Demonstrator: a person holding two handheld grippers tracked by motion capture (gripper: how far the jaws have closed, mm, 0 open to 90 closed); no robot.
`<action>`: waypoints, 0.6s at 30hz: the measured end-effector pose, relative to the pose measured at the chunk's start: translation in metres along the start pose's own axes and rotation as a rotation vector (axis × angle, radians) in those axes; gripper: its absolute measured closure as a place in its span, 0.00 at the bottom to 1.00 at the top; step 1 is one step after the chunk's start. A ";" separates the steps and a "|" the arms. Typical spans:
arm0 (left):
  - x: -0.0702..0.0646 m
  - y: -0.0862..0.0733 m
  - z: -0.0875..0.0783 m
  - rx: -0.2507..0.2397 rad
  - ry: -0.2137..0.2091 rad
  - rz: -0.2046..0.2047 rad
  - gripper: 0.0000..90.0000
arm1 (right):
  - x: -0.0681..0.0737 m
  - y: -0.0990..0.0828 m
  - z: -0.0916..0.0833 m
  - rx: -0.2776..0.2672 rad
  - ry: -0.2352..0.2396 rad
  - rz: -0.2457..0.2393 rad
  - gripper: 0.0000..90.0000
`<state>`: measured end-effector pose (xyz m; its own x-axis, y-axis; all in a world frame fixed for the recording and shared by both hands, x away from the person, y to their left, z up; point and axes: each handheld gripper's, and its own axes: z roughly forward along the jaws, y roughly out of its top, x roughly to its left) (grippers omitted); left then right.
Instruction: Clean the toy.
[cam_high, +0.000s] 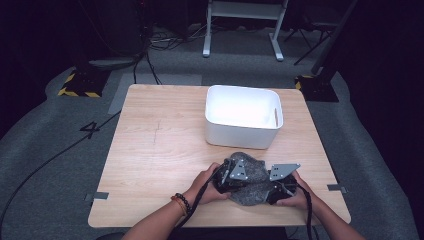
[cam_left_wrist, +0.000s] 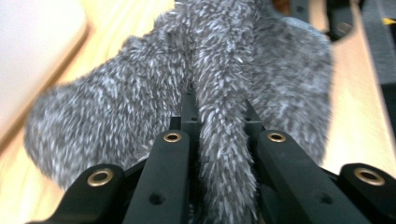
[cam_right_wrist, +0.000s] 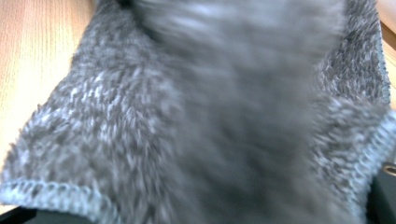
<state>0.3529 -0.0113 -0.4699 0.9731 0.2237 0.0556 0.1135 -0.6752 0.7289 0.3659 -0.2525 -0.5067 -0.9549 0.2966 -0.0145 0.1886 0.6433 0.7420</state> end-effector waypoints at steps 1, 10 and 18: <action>-0.001 -0.004 -0.002 0.013 -0.004 0.002 0.89 | 0.000 0.000 0.000 0.000 0.001 0.001 0.27; -0.005 -0.035 -0.028 0.040 0.033 -0.032 0.89 | 0.000 0.001 0.000 0.012 -0.001 0.006 0.27; -0.001 -0.064 -0.039 0.128 0.070 -0.083 0.89 | 0.001 0.002 0.000 0.017 -0.005 0.011 0.27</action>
<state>0.3370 0.0592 -0.4898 0.9434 0.3279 0.0493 0.2222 -0.7356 0.6400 0.3657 -0.2510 -0.5052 -0.9515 0.3075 -0.0098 0.2030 0.6516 0.7309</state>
